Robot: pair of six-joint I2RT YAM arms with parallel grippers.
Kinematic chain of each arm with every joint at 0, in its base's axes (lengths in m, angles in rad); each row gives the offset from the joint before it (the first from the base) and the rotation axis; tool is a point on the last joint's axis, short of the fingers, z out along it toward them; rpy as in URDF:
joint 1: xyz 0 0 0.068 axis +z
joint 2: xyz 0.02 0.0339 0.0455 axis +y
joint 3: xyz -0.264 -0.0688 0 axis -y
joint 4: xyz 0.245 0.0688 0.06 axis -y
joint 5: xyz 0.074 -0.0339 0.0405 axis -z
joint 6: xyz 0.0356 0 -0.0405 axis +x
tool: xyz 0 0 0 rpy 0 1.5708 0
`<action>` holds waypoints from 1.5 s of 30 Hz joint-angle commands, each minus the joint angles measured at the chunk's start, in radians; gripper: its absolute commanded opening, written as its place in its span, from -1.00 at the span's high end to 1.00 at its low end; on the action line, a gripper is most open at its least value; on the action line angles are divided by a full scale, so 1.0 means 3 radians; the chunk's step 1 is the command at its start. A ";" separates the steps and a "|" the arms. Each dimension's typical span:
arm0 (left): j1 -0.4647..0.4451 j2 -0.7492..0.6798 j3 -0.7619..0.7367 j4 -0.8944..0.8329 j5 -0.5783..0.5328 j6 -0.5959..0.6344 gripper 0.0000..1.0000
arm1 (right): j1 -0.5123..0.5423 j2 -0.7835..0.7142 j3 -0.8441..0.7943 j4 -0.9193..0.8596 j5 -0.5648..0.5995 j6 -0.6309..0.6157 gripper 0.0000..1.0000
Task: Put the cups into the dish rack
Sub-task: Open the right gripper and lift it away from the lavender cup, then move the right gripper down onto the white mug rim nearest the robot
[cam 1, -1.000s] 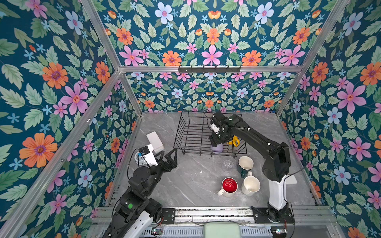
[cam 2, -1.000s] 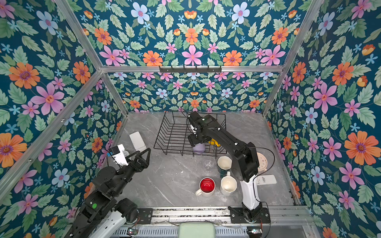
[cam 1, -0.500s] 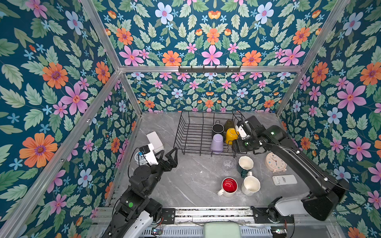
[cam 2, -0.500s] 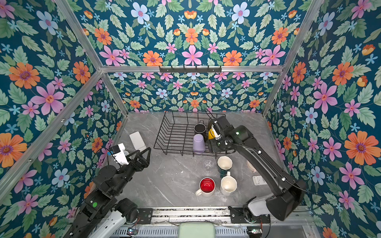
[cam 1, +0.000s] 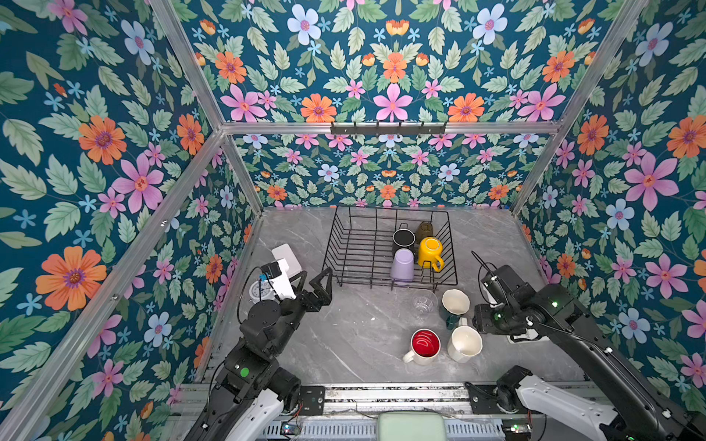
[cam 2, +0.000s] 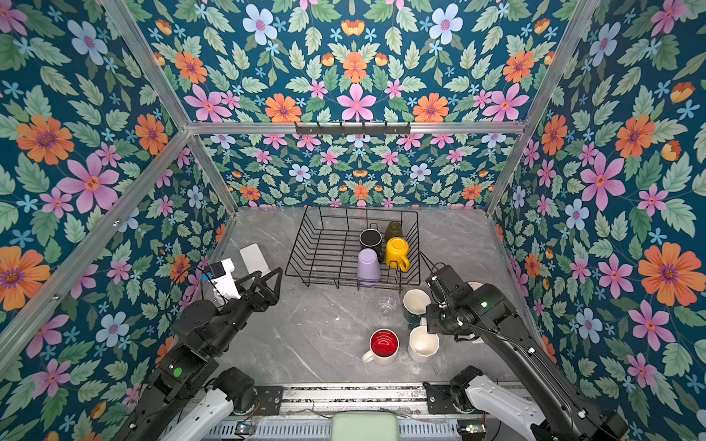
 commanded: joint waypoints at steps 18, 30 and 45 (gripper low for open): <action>0.0006 0.0067 0.0053 0.0139 0.0082 0.0138 -0.99 | 0.0004 -0.0190 -0.0838 0.0347 -0.0209 0.0548 0.24; 0.0006 0.0059 0.0050 0.0139 0.0097 0.0158 -0.99 | 0.0059 -0.0100 -0.0993 0.0519 -0.0119 0.0762 0.42; 0.0006 0.0066 0.0045 0.0137 0.0103 0.0174 -0.99 | 0.0206 -0.0009 -0.1068 0.0623 0.0004 0.0945 0.79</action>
